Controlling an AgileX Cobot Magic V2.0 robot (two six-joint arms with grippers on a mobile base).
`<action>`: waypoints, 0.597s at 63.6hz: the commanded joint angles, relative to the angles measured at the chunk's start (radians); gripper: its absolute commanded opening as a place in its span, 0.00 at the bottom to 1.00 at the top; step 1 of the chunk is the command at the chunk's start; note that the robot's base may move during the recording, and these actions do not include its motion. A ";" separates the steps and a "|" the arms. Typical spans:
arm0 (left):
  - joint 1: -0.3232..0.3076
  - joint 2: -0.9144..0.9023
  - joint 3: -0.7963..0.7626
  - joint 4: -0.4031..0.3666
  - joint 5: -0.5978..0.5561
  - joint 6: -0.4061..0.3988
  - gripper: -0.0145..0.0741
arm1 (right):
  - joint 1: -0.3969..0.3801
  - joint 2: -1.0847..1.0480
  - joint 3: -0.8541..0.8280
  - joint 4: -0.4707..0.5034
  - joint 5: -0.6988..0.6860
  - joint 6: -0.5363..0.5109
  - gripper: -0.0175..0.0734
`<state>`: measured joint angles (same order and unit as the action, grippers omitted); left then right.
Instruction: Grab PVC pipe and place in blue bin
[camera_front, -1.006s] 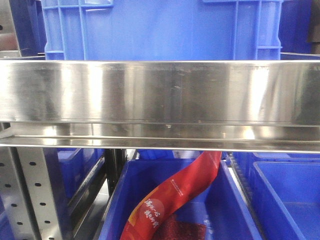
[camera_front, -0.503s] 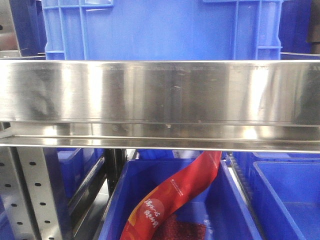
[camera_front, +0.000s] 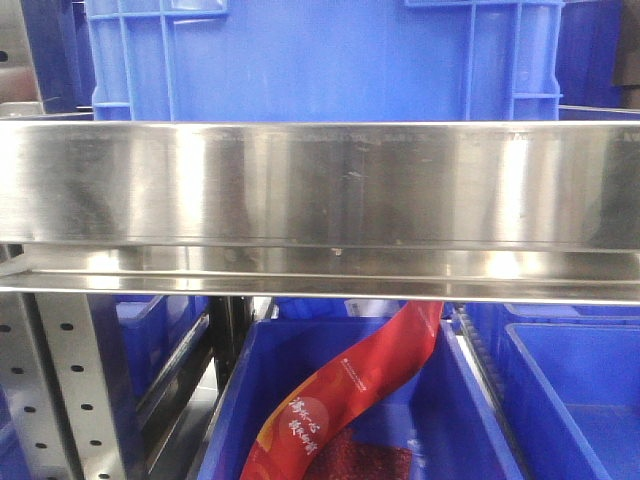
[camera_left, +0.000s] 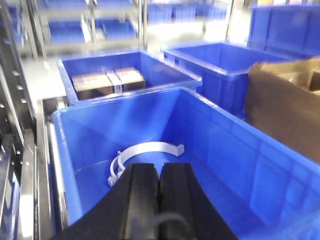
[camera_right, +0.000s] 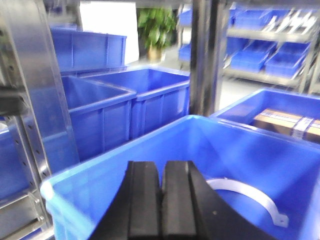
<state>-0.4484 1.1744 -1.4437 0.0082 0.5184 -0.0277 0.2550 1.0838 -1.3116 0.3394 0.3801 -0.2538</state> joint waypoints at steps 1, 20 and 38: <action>0.004 -0.080 0.156 -0.001 -0.132 -0.002 0.04 | -0.004 -0.055 0.129 0.000 -0.108 -0.006 0.01; 0.008 -0.389 0.682 -0.032 -0.403 -0.002 0.04 | -0.004 -0.309 0.586 0.006 -0.315 -0.006 0.01; 0.008 -0.582 0.802 0.027 -0.510 -0.002 0.04 | -0.004 -0.417 0.658 0.006 -0.511 -0.006 0.01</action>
<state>-0.4469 0.6276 -0.6452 0.0113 0.0626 -0.0277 0.2550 0.6856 -0.6538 0.3394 -0.0304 -0.2555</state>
